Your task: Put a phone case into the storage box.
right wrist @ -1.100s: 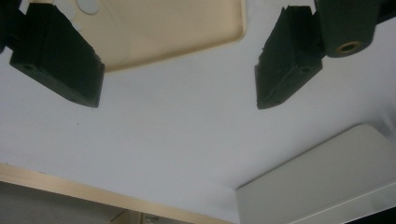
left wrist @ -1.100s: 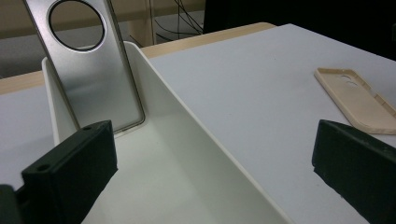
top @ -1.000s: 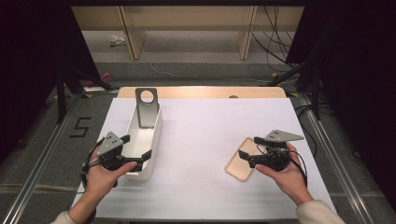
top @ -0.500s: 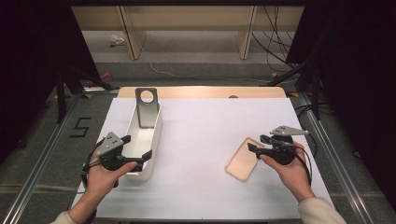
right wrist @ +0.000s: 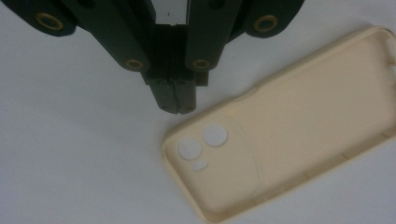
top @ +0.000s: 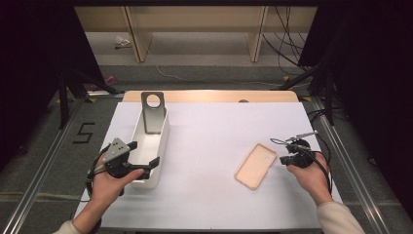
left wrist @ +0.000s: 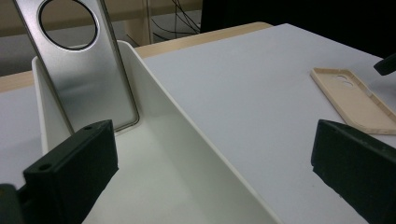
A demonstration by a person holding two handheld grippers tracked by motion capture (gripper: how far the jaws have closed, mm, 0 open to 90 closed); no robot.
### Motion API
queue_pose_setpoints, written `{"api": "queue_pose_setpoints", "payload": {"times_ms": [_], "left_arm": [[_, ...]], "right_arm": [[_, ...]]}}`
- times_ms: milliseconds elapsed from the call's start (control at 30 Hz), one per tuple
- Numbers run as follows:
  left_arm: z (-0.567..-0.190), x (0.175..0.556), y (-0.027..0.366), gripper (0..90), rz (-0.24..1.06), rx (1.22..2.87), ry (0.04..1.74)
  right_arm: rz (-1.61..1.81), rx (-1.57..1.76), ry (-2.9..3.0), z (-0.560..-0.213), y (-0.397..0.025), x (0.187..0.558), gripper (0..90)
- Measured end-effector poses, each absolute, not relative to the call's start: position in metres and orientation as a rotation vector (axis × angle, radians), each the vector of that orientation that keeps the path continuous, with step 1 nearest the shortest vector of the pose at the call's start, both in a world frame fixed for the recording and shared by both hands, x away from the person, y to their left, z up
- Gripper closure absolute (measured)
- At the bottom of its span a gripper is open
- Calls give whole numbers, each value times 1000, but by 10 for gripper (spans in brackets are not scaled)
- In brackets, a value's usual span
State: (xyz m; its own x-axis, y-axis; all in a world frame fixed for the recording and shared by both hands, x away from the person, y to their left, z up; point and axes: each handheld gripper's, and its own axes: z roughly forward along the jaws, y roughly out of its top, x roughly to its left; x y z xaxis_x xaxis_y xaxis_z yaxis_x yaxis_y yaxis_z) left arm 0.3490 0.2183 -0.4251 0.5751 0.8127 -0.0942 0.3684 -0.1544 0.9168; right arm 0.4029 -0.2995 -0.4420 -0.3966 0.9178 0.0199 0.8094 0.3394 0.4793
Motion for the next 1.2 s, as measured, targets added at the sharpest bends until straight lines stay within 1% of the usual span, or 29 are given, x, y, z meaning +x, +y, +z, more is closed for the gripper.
{"api": "queue_pose_setpoints", "payload": {"times_ms": [300,600,1200], "left_arm": [[-426,350,219,3,527,1755,981],[-426,350,219,3,526,1754,984],[-426,350,219,6,528,1755,981]], "right_arm": [[491,1556,2414,-455,-292,419,900],[431,1536,2406,-458,-283,431,900],[473,1458,2417,-461,-256,451,900]]}}
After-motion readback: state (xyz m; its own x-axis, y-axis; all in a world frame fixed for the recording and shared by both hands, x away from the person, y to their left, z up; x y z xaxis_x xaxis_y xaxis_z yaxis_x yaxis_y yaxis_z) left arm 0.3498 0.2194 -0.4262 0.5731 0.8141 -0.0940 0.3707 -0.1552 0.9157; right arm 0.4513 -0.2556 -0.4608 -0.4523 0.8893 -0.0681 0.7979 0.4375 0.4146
